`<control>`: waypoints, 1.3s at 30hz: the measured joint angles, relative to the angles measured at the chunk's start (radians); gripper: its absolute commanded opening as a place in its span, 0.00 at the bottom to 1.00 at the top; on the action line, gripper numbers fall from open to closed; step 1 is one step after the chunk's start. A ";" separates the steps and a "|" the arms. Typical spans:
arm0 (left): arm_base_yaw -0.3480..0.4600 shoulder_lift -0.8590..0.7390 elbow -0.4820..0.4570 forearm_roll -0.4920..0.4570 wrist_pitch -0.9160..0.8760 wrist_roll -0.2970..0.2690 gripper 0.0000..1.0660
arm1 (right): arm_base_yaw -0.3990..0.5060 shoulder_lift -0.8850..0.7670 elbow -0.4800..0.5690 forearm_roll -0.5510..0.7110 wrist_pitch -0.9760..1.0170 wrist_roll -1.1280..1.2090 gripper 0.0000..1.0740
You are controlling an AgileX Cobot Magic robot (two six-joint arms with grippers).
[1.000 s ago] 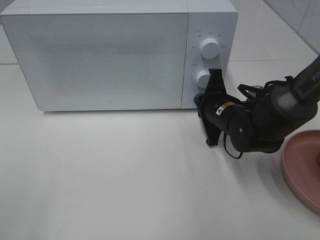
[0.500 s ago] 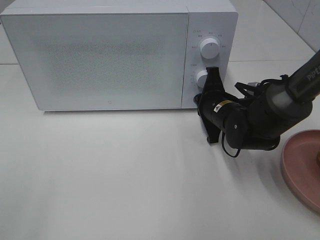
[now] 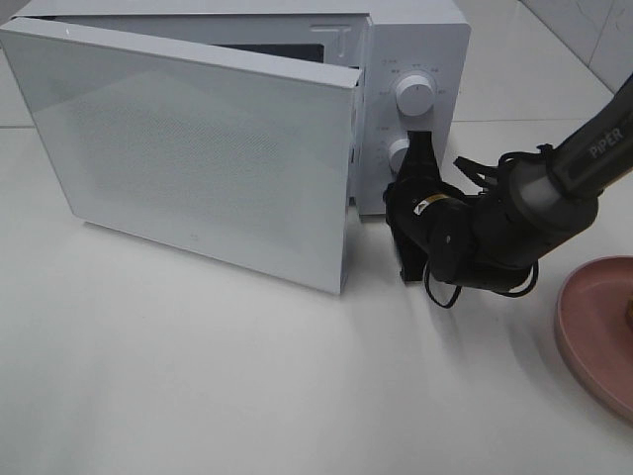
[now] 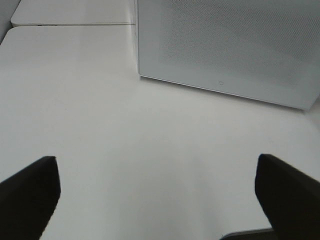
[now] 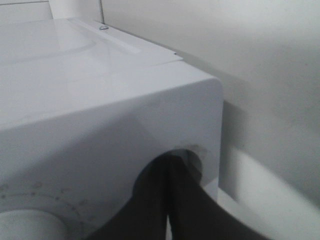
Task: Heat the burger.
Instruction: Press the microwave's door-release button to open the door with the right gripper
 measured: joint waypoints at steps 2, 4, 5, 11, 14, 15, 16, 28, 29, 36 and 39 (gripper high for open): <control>0.000 0.000 0.000 0.000 0.000 0.000 0.92 | 0.001 0.000 -0.002 0.008 0.003 -0.004 0.00; 0.000 0.000 0.000 0.000 0.000 0.000 0.92 | 0.001 0.000 -0.008 0.020 0.023 -0.007 0.00; 0.000 0.000 0.000 0.000 0.000 0.000 0.92 | 0.001 0.000 -0.008 0.020 0.023 -0.007 0.00; 0.000 0.000 0.000 0.000 0.000 0.000 0.92 | 0.001 0.000 -0.010 0.030 0.033 -0.023 0.00; 0.000 0.000 0.000 0.000 0.000 0.000 0.92 | 0.001 0.000 -0.005 0.032 0.033 -0.023 0.00; 0.000 0.000 0.000 0.000 0.000 0.000 0.92 | 0.001 0.000 -0.005 0.032 0.033 -0.023 0.00; 0.000 0.000 0.000 0.000 0.000 0.000 0.92 | 0.001 0.000 -0.004 0.033 0.033 -0.023 0.00; 0.000 0.000 0.000 0.000 0.000 0.000 0.92 | 0.013 -0.016 0.019 0.038 0.011 -0.020 0.00; 0.000 0.000 0.000 0.000 0.000 0.000 0.92 | 0.013 -0.016 0.019 0.038 0.011 -0.020 0.00; 0.000 0.000 0.000 0.000 0.000 0.000 0.92 | 0.026 -0.031 0.037 0.049 0.008 -0.020 0.00; 0.000 0.000 0.000 0.000 0.000 0.000 0.92 | 0.032 -0.041 0.048 0.051 0.011 -0.020 0.00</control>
